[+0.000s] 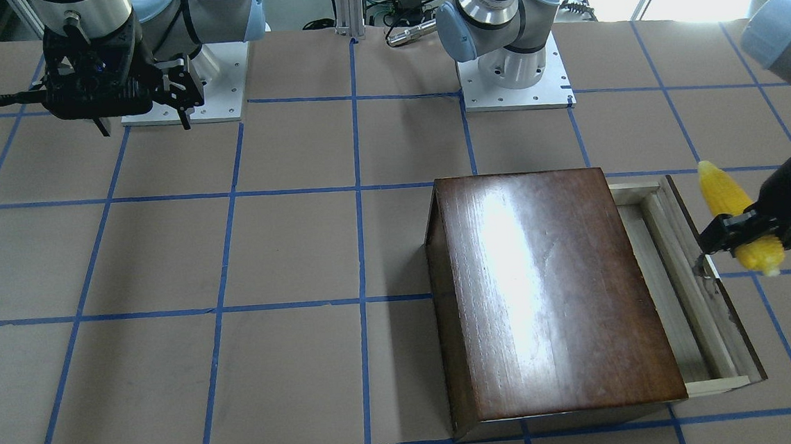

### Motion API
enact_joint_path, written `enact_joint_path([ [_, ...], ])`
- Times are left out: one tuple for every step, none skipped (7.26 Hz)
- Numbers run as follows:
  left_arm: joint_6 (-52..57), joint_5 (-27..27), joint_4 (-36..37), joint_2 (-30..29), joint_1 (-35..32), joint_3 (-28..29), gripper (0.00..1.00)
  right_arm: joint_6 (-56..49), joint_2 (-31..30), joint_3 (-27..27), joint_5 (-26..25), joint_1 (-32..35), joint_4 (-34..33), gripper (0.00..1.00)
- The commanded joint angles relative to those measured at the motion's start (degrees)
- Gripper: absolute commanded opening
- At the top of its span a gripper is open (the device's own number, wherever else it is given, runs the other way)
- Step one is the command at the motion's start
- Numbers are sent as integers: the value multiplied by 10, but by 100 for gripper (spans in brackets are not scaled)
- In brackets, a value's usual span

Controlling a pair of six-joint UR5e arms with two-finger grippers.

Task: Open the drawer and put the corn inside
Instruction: 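Lift the corn with the left gripper and carry it over the open drawer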

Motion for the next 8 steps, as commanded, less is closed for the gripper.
enact_joint_path([
  [-55, -2, 5, -14, -51, -7, 16, 1, 0, 0, 0, 0, 1, 100],
  [-43, -1, 5, -22, -51, -10, 15, 1, 1, 0, 0, 0, 0, 100],
  [-37, 0, 7, -31, -50, -8, 15, 1, 0, 0, 0, 0, 0, 100],
  [-35, 0, 8, -33, -48, -7, 18, 0, 0, 0, 0, 0, 1, 100],
  [-36, 0, 9, -33, -48, -8, 91, 0, 0, 0, 0, 0, 1, 100],
  [-38, -1, 7, -29, -48, -3, 100, 0, 0, 0, 0, 0, 0, 100],
  [-38, -1, 5, -22, -48, -2, 100, 0, 0, 0, 0, 0, 0, 100],
  [-38, 1, 1, -13, -48, 1, 100, 1, 0, 0, 0, 0, 0, 100],
])
